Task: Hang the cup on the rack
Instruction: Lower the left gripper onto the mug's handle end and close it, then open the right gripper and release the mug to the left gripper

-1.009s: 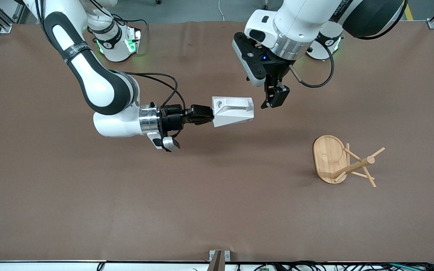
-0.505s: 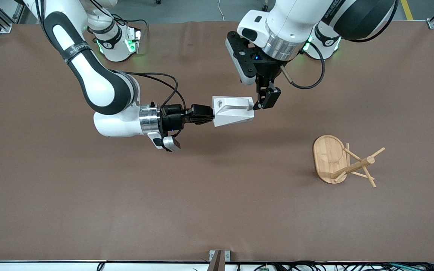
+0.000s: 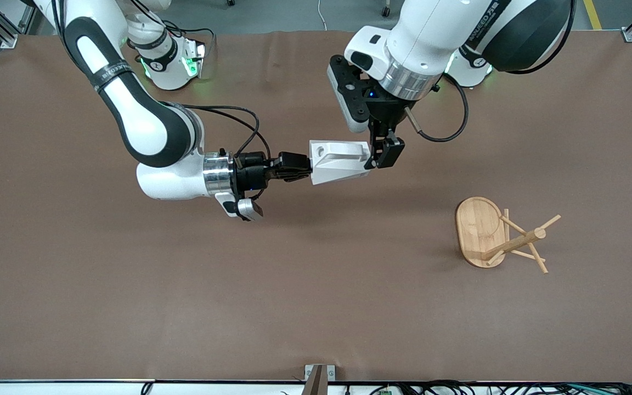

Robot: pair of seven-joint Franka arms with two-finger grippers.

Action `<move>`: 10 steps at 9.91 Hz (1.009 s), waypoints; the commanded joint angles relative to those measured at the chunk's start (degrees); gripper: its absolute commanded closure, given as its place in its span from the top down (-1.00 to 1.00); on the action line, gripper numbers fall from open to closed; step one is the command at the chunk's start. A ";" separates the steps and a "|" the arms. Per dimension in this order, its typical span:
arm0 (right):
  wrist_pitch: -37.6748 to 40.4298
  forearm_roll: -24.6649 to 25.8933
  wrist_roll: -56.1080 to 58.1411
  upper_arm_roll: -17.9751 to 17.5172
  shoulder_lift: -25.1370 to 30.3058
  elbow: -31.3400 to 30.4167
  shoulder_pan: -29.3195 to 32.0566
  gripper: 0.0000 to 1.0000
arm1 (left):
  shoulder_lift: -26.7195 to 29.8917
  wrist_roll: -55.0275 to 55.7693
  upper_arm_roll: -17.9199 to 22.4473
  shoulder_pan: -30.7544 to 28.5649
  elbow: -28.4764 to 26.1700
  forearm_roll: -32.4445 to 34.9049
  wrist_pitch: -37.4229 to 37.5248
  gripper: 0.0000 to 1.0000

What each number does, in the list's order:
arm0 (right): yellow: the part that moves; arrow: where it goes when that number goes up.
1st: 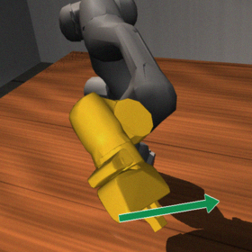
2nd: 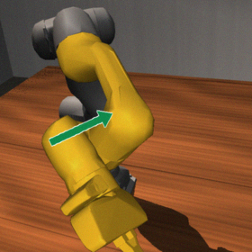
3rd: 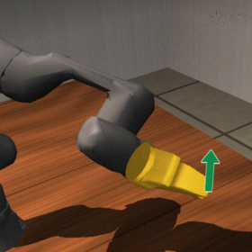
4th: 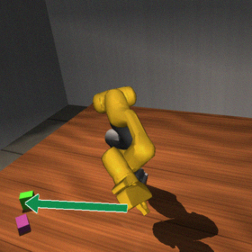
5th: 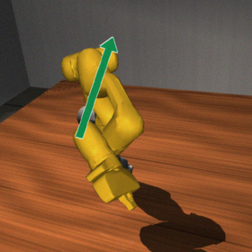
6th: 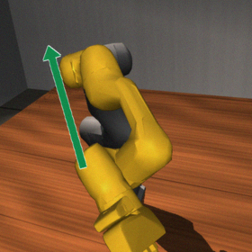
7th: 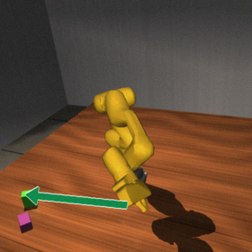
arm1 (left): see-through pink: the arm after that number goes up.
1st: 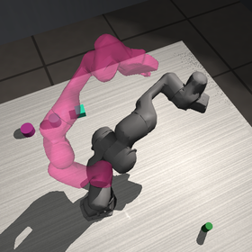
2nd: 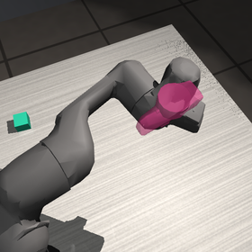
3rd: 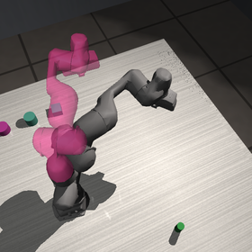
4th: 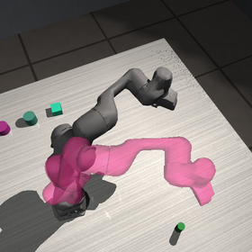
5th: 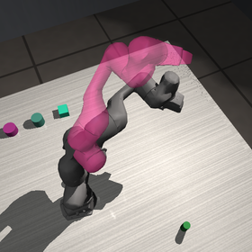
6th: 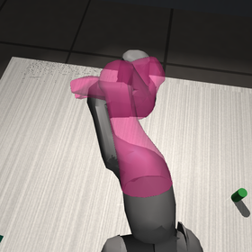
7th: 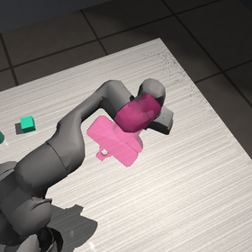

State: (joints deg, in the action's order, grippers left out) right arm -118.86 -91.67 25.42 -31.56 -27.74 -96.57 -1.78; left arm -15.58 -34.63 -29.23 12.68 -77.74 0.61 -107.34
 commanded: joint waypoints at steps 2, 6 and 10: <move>-0.23 -1.23 1.21 -0.87 -0.21 0.16 0.46 -0.98 | -3.75 -1.93 -0.04 0.50 2.24 1.33 0.29 0.93; -0.32 -1.23 1.12 -0.87 -0.21 0.16 0.46 -0.98 | -5.60 -1.58 0.66 2.25 5.13 1.41 2.30 0.91; -0.41 -1.32 1.12 -0.87 -0.13 0.16 0.28 -0.97 | -6.82 -1.32 1.79 3.74 5.40 2.55 3.89 0.81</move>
State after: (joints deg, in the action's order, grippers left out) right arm -118.79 -91.66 25.45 -31.70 -27.74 -96.63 -1.84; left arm -20.01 -35.99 -28.70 14.44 -73.25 1.48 -105.12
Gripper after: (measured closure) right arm 0.960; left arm 0.075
